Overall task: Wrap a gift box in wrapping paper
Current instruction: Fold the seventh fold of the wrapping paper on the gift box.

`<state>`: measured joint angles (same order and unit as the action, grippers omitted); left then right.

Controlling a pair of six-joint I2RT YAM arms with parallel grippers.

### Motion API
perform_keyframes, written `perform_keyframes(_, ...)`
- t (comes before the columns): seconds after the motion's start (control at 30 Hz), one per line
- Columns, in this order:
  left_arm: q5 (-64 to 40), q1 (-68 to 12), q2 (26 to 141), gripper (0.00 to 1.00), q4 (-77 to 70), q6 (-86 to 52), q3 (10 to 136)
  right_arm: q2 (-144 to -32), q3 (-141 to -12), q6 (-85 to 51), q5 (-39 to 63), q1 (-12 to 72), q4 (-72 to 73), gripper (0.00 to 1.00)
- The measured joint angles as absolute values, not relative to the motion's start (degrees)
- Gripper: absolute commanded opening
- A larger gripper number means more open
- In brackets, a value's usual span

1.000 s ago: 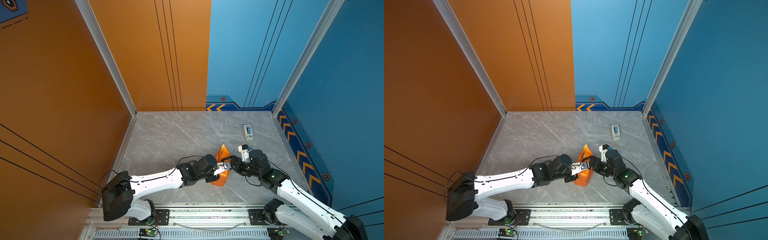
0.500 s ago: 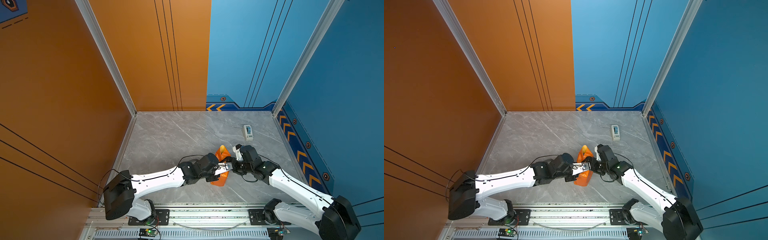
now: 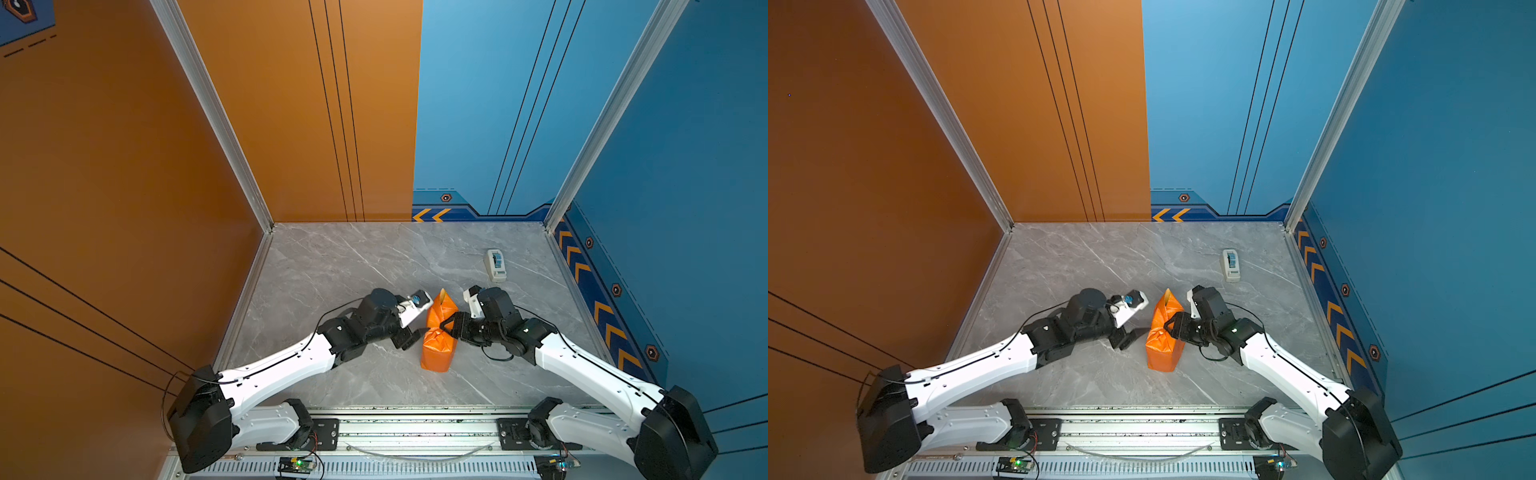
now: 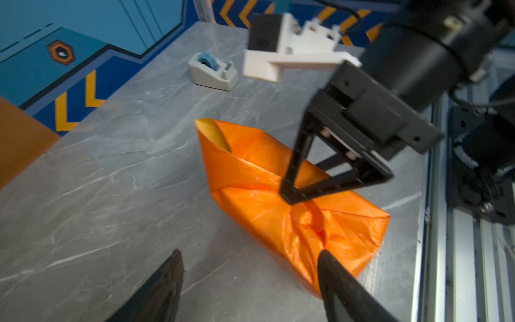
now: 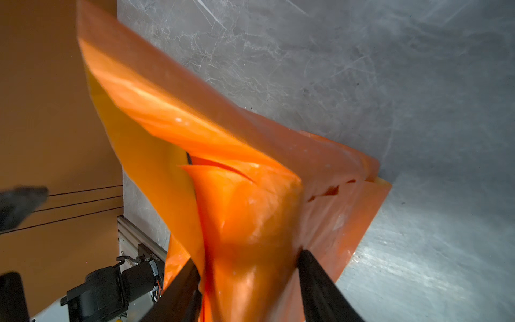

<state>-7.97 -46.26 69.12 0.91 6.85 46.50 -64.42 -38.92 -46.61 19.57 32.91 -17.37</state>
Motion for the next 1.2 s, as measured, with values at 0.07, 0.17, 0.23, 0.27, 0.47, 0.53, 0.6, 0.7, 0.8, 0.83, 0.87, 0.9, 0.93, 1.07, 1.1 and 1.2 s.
perform_keyframes(0.07,-11.0,-42.9,70.3,0.69,-0.7,3.3,46.6,-64.2,-38.6,-46.5,19.7,32.8,-17.0,0.55)
perform_keyframes(0.17,-12.8,-41.3,73.1,0.65,-1.4,-0.5,46.7,-63.7,-37.8,-47.0,19.8,32.8,-15.9,0.54)
perform_keyframes(0.23,-13.1,-42.6,74.3,0.64,-1.7,-3.0,46.5,-63.2,-37.2,-47.8,19.8,32.9,-15.2,0.54)
perform_keyframes(0.27,-13.3,-43.3,74.7,0.64,-2.0,-4.3,46.4,-62.9,-36.9,-48.2,19.7,33.0,-14.8,0.54)
perform_keyframes(0.47,-14.9,-45.1,76.4,0.66,-5.2,-12.2,43.8,-60.7,-34.7,-52.1,17.5,34.6,-12.4,0.52)
perform_keyframes(0.53,-15.6,-45.1,77.3,0.66,-5.6,-14.1,43.2,-59.9,-33.8,-53.7,15.9,35.6,-11.2,0.51)
perform_keyframes(0.6,-16.4,-45.1,78.5,0.66,-5.8,-15.7,43.1,-59.2,-33.0,-55.3,14.5,36.4,-10.4,0.51)
perform_keyframes(0.7,-17.9,-45.3,80.1,0.67,-7.0,-18.4,43.1,-58.3,-32.2,-57.0,12.8,37.3,-9.7,0.51)
perform_keyframes(0.8,-18.7,-45.9,81.7,0.66,-9.3,-20.9,43.1,-58.2,-32.0,-57.6,12.1,37.5,-9.4,0.52)
perform_keyframes(0.83,-18.9,-46.0,82.3,0.64,-10.1,-21.8,43.1,-58.2,-32.0,-57.5,12.0,37.5,-9.4,0.53)
perform_keyframes(0.87,-19.0,-46.1,82.7,0.62,-10.9,-22.4,43.1,-58.2,-32.0,-57.5,12.0,37.5,-9.5,0.56)
perform_keyframes(0.9,-19.2,-46.2,83.1,0.6,-11.4,-22.8,43.1,-58.2,-32.0,-57.2,12.1,37.3,-9.7,0.58)
perform_keyframes(0.93,-19.5,-46.2,83.4,0.58,-11.9,-23.0,43.2,-58.0,-32.1,-56.7,12.1,36.8,-10.2,0.61)
perform_keyframes(1.07,-19.6,-46.7,83.5,0.52,-12.6,-22.2,43.2,-53.7,-33.1,-50.2,13.0,31.9,-15.8,0.67)
perform_keyframes(1.1,-19.6,-46.7,83.5,0.51,-12.6,-21.9,43.2,-52.5,-33.7,-48.2,13.4,29.8,-17.3,0.67)
perform_keyframes(1.2,-19.6,-46.7,83.4,0.5,-12.4,-20.4,43.2,-50.5,-37.0,-40.7,17.1,21.0,-20.4,0.66)
